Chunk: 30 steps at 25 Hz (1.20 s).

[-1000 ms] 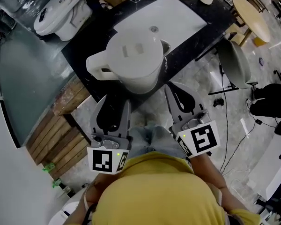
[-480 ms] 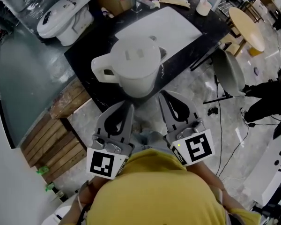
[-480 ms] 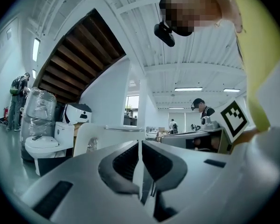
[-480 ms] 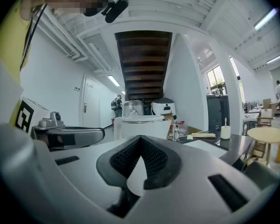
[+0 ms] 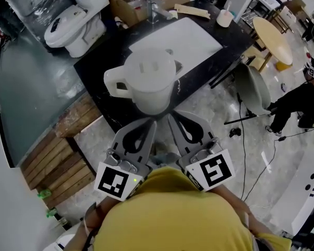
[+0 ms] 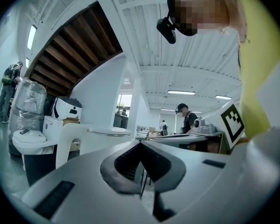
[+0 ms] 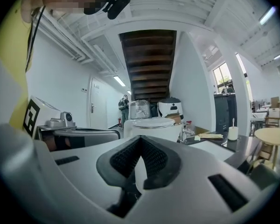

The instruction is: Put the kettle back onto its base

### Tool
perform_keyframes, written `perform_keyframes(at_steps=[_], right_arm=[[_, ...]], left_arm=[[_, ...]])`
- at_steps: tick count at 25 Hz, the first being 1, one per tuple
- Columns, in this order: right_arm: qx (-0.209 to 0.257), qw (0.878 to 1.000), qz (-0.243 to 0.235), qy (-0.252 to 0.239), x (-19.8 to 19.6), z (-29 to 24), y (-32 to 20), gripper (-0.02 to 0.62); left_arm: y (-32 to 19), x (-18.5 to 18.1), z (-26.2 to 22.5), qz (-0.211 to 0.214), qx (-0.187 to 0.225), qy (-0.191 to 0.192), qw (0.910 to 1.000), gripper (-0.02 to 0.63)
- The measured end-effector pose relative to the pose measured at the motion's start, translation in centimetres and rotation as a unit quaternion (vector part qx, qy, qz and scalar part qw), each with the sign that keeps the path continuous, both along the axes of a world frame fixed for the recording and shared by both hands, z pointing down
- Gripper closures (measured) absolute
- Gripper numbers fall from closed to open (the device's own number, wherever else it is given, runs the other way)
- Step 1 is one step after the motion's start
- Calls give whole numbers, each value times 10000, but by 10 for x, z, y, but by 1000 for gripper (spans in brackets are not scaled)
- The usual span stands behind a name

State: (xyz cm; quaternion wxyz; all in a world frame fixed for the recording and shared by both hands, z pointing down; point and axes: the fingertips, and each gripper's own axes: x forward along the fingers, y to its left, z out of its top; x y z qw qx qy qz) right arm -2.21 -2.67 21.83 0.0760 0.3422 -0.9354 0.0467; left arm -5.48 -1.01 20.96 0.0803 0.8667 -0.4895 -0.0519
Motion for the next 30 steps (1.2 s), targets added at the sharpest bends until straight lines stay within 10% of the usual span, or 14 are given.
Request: perform_keyframes(at_steps=[30], right_arm=[[183,9983,-543,75,10,5,21,580]], left_arm=[[26,18,5,-355,-16,91,9993,597]])
